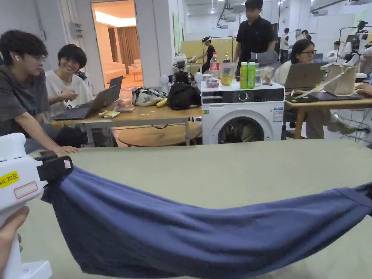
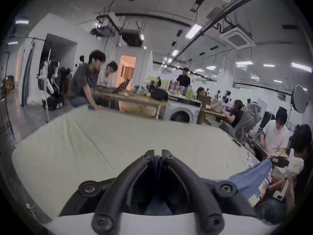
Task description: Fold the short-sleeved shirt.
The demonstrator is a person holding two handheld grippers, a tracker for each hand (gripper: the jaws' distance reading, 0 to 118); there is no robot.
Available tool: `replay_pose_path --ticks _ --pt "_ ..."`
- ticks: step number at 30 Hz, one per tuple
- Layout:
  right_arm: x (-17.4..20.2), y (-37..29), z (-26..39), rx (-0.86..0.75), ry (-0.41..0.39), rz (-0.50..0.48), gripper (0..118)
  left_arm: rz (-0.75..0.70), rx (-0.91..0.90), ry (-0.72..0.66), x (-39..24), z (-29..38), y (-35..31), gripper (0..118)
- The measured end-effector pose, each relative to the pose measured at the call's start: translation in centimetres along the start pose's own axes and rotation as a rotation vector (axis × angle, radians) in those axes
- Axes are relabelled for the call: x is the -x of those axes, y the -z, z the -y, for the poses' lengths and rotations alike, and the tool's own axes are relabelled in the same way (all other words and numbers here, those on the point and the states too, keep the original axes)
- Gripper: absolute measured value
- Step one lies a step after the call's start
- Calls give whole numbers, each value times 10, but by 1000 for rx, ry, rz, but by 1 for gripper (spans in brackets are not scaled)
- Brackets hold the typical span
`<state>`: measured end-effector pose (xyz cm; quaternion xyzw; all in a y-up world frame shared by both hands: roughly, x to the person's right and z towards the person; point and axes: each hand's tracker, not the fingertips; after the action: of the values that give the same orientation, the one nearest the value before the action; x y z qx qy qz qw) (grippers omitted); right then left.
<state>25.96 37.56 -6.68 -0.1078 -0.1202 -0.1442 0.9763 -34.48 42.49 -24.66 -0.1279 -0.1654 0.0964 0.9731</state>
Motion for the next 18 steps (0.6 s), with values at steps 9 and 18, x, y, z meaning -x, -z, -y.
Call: replay_pose_path --ticks 9,18 --pt "33 68 -75 -56 -83 35 3 -91 -90 36 4 -56 38 2" --pt "67 163 -115 -40 -173 50 3 -170 -127 95 14 -82 112 2"
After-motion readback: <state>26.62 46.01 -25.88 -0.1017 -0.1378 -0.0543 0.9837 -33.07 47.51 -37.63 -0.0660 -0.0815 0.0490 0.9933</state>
